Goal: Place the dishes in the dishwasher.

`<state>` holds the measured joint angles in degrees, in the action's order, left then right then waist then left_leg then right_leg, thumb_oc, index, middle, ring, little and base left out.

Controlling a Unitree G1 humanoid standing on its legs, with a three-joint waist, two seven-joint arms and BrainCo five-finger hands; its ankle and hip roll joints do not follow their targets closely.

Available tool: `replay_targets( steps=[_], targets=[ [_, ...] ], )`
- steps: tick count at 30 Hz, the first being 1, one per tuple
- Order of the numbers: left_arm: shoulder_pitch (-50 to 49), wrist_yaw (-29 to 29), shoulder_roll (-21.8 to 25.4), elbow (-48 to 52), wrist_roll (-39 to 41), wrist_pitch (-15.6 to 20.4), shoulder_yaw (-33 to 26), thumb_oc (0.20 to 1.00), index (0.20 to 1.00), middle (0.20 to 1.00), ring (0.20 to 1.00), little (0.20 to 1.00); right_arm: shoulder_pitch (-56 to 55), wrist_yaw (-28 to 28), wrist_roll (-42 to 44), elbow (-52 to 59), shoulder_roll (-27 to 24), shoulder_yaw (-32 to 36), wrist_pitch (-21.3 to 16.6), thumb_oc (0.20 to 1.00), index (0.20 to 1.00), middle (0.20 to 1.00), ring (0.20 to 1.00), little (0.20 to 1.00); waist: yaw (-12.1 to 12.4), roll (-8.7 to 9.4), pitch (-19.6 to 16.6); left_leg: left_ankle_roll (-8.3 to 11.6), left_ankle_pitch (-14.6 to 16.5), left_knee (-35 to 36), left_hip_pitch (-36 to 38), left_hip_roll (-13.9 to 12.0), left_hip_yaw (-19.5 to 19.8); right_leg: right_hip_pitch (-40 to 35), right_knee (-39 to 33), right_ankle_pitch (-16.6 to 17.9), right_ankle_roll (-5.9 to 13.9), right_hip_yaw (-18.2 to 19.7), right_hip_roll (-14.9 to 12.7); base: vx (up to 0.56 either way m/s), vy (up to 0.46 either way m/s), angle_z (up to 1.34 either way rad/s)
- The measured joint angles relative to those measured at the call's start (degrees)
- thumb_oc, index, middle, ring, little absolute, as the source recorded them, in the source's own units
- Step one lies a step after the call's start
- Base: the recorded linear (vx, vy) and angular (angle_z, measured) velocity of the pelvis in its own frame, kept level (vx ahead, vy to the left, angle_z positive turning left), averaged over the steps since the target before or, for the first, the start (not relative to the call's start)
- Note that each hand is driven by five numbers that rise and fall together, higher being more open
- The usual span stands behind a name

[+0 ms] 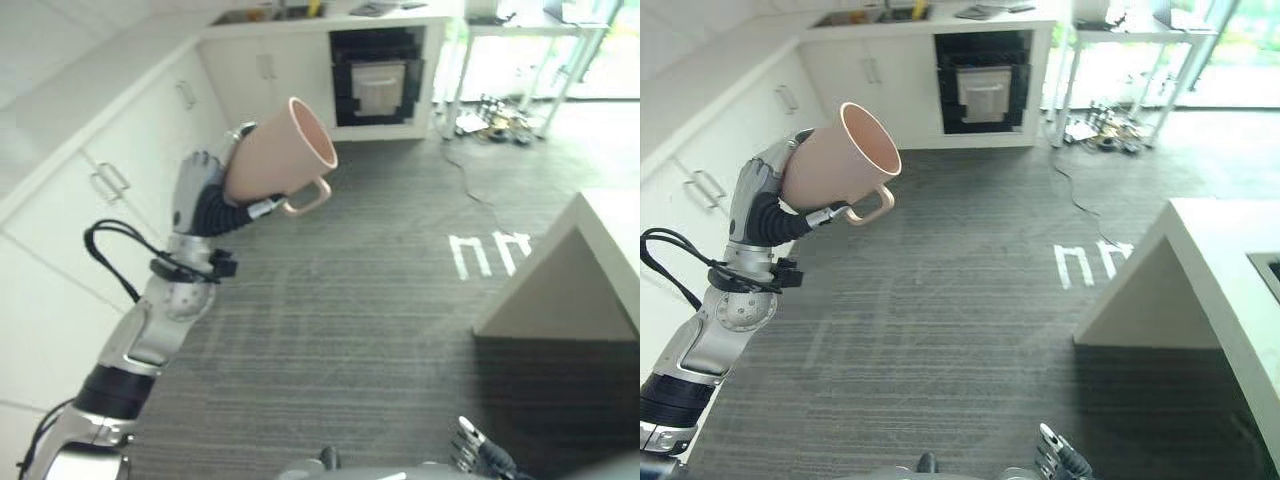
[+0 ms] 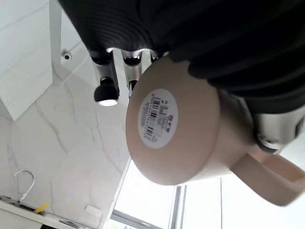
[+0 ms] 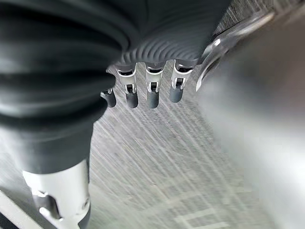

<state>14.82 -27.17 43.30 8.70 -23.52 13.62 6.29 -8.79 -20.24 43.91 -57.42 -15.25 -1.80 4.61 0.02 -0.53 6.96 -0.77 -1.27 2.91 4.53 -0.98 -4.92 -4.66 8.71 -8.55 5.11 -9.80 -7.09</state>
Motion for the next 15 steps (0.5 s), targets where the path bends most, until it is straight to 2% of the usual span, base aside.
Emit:
replay_targets(
  steps=[1,3,6,8,9,10,12,13,14,15],
  targets=[
    [0.0,0.2,0.3,0.4,0.1,-0.1,-0.1,0.200,0.200,0.200,0.200,0.200,0.4,-0.4,0.0,-0.9,0.2,0.0,0.2,1.000,1.000,1.000,1.000,1.000,0.3,0.68,-0.5,0.35,-0.2,0.1,-0.4,0.2,0.4,-0.2,-1.8,0.0,-0.04,-0.2,-0.2,0.06,-0.154,0.41],
    [-0.2,1.7,0.8,0.5,0.1,-0.4,0.1,0.200,0.200,0.200,0.200,0.200,1.6,-1.3,-0.1,-3.0,-0.2,0.0,0.3,1.000,1.000,1.000,1.000,1.000,0.8,0.38,-0.7,1.53,-1.0,0.4,-0.5,-0.6,1.2,-3.0,-5.3,1.6,-0.83,-2.1,1.3,0.05,-0.131,0.36],
    [-0.3,3.5,0.8,0.5,2.2,-1.0,0.1,0.200,0.200,0.200,0.200,0.200,1.8,-2.4,-0.2,-3.4,-0.4,0.0,0.0,1.000,1.000,1.000,1.000,1.000,1.4,-0.19,-0.7,2.63,-1.8,-0.5,-0.7,-1.2,1.0,-4.7,-6.9,1.8,-1.11,-3.6,2.0,0.02,-0.115,0.27],
    [0.0,5.1,0.8,0.5,4.6,-0.8,0.1,0.200,0.200,0.200,0.200,0.200,1.6,-2.9,-0.1,-4.0,-0.8,0.0,-0.5,1.000,1.000,1.000,1.000,1.000,0.7,-0.32,-0.9,5.17,-4.4,0.2,-2.3,-1.3,-1.7,-5.2,-8.1,2.2,-1.90,-6.6,1.9,-0.02,-0.020,0.53],
    [0.4,5.6,0.8,0.5,4.6,-0.5,0.1,0.200,0.200,0.200,0.200,0.200,1.5,-3.0,0.0,-4.0,-1.3,0.0,-0.7,1.000,1.000,1.000,1.000,1.000,-0.1,-0.07,-0.5,4.47,-2.9,0.2,-2.8,-2.0,-5.9,-4.7,-8.9,2.6,-2.82,-8.2,1.7,0.02,0.025,0.57],
    [0.4,6.2,0.8,0.5,4.6,-0.4,0.2,0.200,0.200,0.200,0.200,0.200,1.3,-3.0,0.0,-4.0,-1.5,0.3,-0.7,1.000,1.000,1.000,1.000,1.000,-0.4,0.19,-0.5,3.22,-1.0,-2.6,-3.3,-4.0,-11.0,-4.6,-9.1,2.7,-3.27,-8.8,1.5,0.03,0.041,0.42],
    [0.4,6.8,0.8,0.4,4.6,0.1,0.2,0.200,0.200,0.200,0.200,0.200,1.0,-3.3,0.0,-4.4,-2.1,0.8,-0.8,1.000,1.000,1.000,1.000,1.000,-1.2,0.63,-0.6,3.87,-0.9,-5.1,-2.1,-6.7,-12.9,-4.9,-9.0,2.8,-3.14,-9.2,0.2,0.03,0.067,0.25],
    [0.5,7.1,0.4,0.3,4.6,0.3,0.3,0.200,0.200,0.200,0.200,0.200,1.0,-3.7,0.0,-4.7,-2.6,1.7,-0.9,1.000,1.000,1.000,1.000,1.000,-1.7,-0.12,-0.6,4.63,-2.0,-5.0,-0.8,-7.8,-12.8,-4.9,-8.8,2.9,-2.93,-9.5,0.0,0.08,0.100,0.19],
    [0.6,7.3,-0.1,0.2,4.5,0.2,0.5,0.200,0.200,0.200,0.200,0.200,1.0,-4.1,-0.3,-5.1,-3.5,2.5,-1.6,1.000,1.000,1.000,1.000,1.000,-2.6,-1.82,-0.6,5.49,-3.9,-3.3,1.2,-7.8,-12.1,-5.0,-8.5,3.3,-2.00,-9.4,-0.5,0.08,0.078,0.11],
    [0.9,7.4,-0.3,0.1,4.5,0.0,0.6,0.200,0.200,0.200,0.200,0.200,1.0,-4.3,-0.3,-5.2,-3.4,2.4,-1.7,1.000,1.000,1.000,1.000,1.000,-2.9,-1.72,-0.5,5.48,-3.9,-2.6,1.6,-7.3,-12.3,-5.0,-8.5,3.6,-1.51,-9.4,-1.1,0.08,0.069,0.05]
  ],
)
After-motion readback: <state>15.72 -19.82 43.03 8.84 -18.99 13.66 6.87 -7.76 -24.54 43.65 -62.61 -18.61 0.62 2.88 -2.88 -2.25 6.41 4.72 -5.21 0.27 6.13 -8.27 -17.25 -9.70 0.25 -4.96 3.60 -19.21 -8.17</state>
